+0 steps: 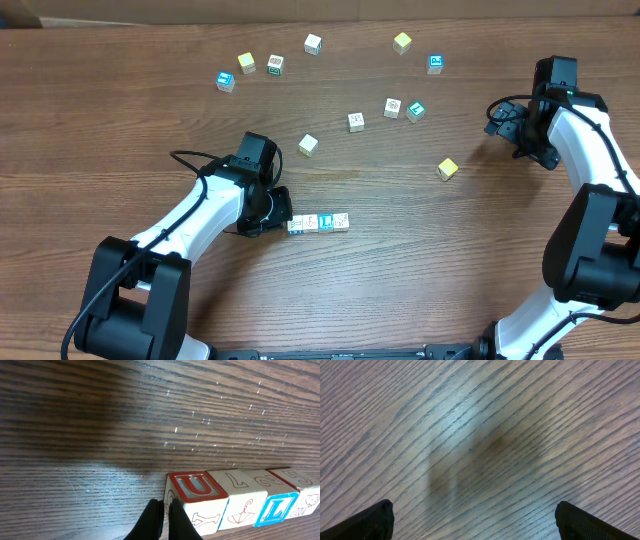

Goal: Form a horizontal line

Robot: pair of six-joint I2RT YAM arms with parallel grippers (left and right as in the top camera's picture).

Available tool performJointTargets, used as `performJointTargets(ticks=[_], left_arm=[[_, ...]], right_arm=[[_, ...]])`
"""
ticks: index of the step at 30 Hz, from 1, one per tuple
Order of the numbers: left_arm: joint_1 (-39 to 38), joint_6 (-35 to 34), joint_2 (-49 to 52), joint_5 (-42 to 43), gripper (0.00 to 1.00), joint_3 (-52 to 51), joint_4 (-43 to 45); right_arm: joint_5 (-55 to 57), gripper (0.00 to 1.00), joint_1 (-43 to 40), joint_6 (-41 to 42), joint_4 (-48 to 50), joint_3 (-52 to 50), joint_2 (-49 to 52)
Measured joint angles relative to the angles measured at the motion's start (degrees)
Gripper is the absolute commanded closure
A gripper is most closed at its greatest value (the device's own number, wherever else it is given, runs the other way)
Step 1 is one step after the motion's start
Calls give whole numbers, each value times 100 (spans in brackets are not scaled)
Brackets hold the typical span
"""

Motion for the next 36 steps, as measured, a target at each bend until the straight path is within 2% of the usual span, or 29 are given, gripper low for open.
performJointTargets(ticks=[36], left_arm=[[127,125,0,44,95,0,-2]], right_arm=[[0,0,0,0,0,0,0]])
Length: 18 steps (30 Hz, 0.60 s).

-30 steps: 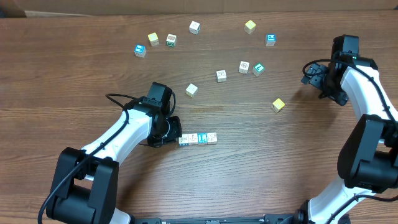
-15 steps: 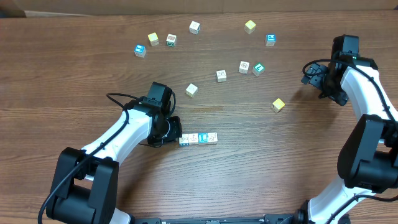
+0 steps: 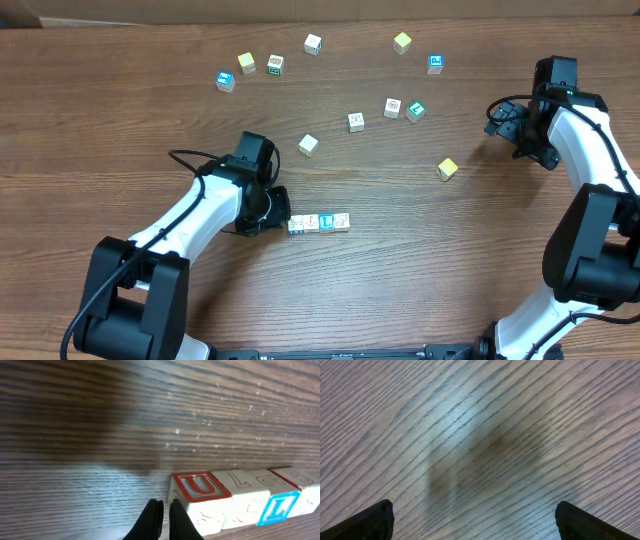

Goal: Form a horizontal line

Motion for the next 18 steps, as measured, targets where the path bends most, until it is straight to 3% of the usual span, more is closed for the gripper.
performJointTargets(ticks=[8,10,12,14,16,17,18], left_arm=[[461,0,0,-74,91,0,343],[605,9,0,-153,82,2,623],[782,-11,0,-282,79,4,968],[973,-7,0,-466,64,17,1294],[1145,-20,0,-691,56,20,1593],[1252,-2,0,-885,44,22,1749],[1316,-22,0,-1021,10,24,1810]], right_arm=[[-2,0,0,2,0,0,0],[0,0,0,0,0,0,0],[-2,0,0,0,-7,0,0],[0,0,0,2,-2,0,0],[2,0,0,0,-7,0,0],[0,0,0,2,2,0,0],[0,0,0,2,0,0,0]])
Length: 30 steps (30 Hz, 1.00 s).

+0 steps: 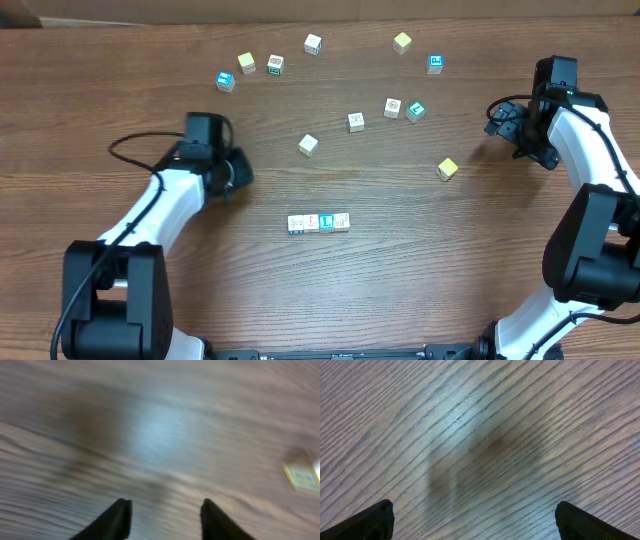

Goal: Form a horizontal line

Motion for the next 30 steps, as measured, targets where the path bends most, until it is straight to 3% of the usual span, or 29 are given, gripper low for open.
performJointTargets(ticks=[1,8,30], left_arm=[[74,-9,0,-190,0,2,39],[278,0,0,-1152,0,2,24],[278,-22,0,-1174,1,2,31]], right_arm=[[2,0,0,-2,0,0,0],[-2,0,0,0,-2,0,0],[-2,0,0,0,0,0,0]])
